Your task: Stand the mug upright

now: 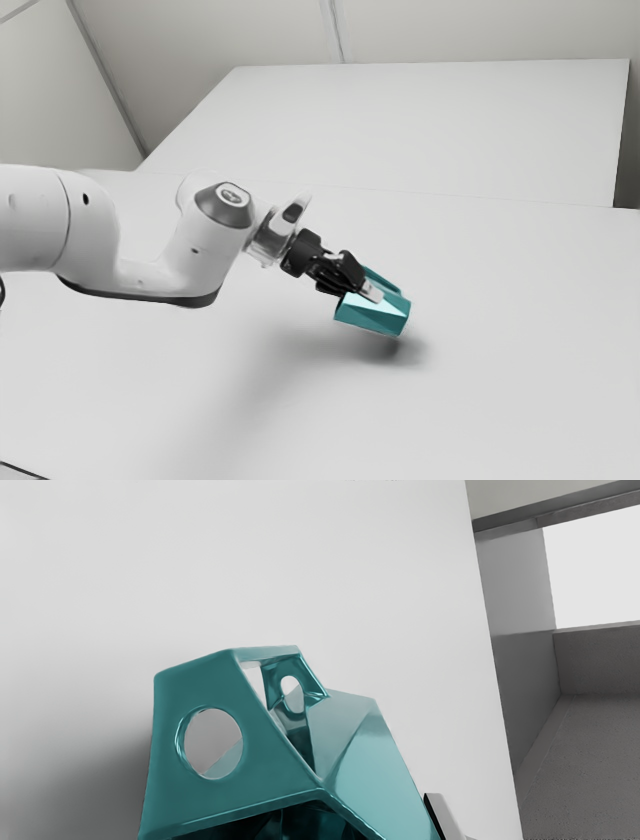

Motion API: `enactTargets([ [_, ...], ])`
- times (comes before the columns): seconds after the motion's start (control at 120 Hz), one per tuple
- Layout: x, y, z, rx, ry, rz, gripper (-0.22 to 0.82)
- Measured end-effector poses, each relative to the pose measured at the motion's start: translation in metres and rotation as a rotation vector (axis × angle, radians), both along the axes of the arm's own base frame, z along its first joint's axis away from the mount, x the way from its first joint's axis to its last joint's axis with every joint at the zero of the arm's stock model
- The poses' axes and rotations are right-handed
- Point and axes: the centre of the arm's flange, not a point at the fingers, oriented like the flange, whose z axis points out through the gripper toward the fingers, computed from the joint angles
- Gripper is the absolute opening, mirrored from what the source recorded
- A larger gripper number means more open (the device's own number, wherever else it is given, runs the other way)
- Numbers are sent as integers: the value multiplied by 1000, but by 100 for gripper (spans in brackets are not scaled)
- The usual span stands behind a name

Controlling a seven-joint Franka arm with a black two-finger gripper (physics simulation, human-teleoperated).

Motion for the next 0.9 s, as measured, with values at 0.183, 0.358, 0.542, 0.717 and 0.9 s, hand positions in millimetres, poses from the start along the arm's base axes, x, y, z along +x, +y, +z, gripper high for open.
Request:
enactTargets([
  [0.183,8,33,33,168,-50,-70,-14],
  [0.358,9,53,60,373,-54,-157,-15],
  [0.542,4,75,73,548,-34,-172,-15],
  [0.717,-3,93,83,681,-13,-148,-15],
  [0.9,-29,100,86,767,16,-114,-15],
])
